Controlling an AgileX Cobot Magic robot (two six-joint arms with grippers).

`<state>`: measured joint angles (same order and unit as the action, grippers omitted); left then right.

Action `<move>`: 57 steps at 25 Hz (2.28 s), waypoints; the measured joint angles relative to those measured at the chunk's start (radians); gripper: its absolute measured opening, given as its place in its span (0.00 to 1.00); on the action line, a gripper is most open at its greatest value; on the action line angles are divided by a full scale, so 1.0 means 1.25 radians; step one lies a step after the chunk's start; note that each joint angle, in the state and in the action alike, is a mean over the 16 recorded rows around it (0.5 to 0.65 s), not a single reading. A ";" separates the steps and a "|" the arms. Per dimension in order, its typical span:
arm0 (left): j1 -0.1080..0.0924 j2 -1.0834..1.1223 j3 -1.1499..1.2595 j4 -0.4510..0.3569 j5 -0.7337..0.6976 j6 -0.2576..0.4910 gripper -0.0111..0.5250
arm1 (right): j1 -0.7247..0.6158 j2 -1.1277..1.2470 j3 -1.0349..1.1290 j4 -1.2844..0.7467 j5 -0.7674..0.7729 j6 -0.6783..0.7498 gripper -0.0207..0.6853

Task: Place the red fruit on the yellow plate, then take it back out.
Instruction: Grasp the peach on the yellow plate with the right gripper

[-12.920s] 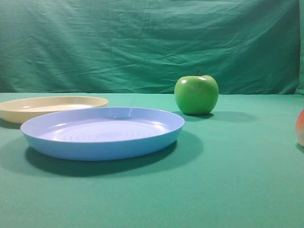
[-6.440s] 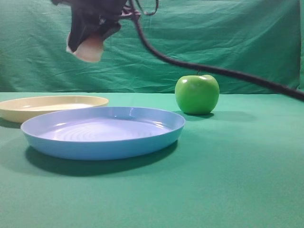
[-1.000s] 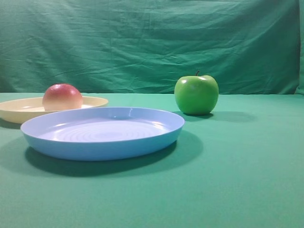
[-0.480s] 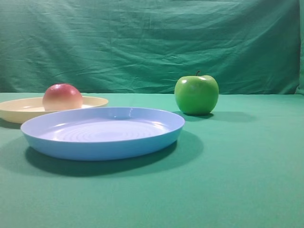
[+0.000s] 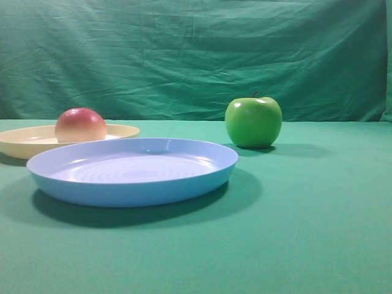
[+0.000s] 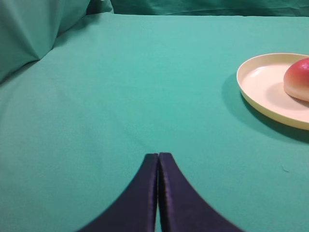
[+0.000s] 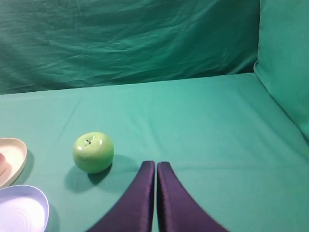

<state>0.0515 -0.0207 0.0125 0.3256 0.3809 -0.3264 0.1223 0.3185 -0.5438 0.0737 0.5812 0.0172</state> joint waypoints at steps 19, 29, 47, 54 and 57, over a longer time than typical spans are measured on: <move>0.000 0.000 0.000 0.000 0.000 0.000 0.02 | 0.040 0.139 -0.110 0.040 -0.034 -0.126 0.03; 0.000 0.000 0.000 0.000 0.000 0.000 0.02 | 0.204 0.460 -0.266 0.039 -0.012 -0.238 0.03; 0.000 0.000 0.000 0.000 0.000 0.000 0.02 | 0.421 1.189 -0.803 0.081 0.057 -0.260 0.03; 0.000 0.000 0.000 0.000 0.000 0.000 0.02 | 0.454 1.398 -1.004 0.134 0.067 -0.287 0.17; 0.000 0.000 0.000 0.000 0.000 0.000 0.02 | 0.466 1.462 -1.064 0.163 0.060 -0.304 0.32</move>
<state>0.0515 -0.0207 0.0125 0.3256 0.3809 -0.3264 0.7052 2.1467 -1.8741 0.2774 0.6556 -0.3628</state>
